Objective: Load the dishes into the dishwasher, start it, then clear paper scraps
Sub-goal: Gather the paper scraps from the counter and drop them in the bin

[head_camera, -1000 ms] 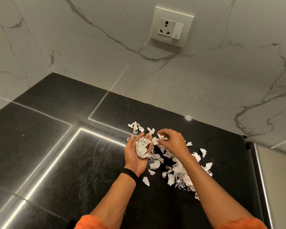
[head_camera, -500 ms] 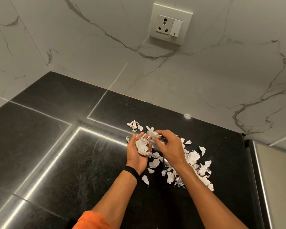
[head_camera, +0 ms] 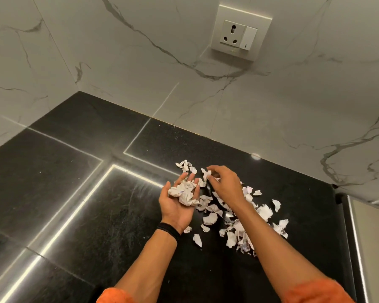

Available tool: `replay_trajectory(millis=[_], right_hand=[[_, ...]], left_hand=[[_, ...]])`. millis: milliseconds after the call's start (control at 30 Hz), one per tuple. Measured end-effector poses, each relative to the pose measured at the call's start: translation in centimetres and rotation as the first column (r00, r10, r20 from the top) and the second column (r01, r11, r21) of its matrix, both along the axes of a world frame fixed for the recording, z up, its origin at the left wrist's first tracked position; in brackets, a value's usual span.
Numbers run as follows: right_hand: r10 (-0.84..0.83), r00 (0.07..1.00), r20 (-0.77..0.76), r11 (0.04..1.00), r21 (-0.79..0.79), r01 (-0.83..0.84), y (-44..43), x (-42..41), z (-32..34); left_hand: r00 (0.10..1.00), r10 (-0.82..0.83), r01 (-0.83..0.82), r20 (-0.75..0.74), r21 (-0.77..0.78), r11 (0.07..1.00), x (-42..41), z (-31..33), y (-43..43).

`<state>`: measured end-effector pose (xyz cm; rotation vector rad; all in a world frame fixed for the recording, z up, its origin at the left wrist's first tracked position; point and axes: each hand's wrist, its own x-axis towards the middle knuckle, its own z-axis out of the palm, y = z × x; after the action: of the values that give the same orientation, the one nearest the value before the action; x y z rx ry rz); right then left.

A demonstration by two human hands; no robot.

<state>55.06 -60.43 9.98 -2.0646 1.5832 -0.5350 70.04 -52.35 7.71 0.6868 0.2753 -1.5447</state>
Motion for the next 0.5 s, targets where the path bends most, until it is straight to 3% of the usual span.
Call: replay_trajectory(millis=[133,233,333,433,500], right_hand=[[0.162,0.951,-0.265,0.987,0.028,-0.16,-2.8,1.7,-1.5],[0.138,0.951,-0.277,0.99,-0.001,-0.144,-2.9,2.3,-2.1],[0.02,0.986,-0.165,0.999,-0.025,-0.024,-2.0,2.1,-1.9],[-0.14,0.981,0.137,0.988,-0.046,0.147,-0.4,2.4,0.0],[-0.128,0.945,0.301,0.986,-0.067,0.155,1.0,3.0,1.5]], left_hand=[[0.999,0.02,-0.021,0.049,0.019,1.0,1.1,-0.3,-0.6],[0.997,0.018,-0.02,0.073,0.03,0.999,1.2,-0.3,-1.2],[0.996,0.014,-0.016,0.084,0.028,0.999,0.9,-0.4,-1.7],[0.997,0.02,-0.022,0.075,0.03,0.999,0.7,-0.5,-2.0],[0.997,0.025,-0.027,0.069,0.028,0.999,0.5,-0.7,-2.0]])
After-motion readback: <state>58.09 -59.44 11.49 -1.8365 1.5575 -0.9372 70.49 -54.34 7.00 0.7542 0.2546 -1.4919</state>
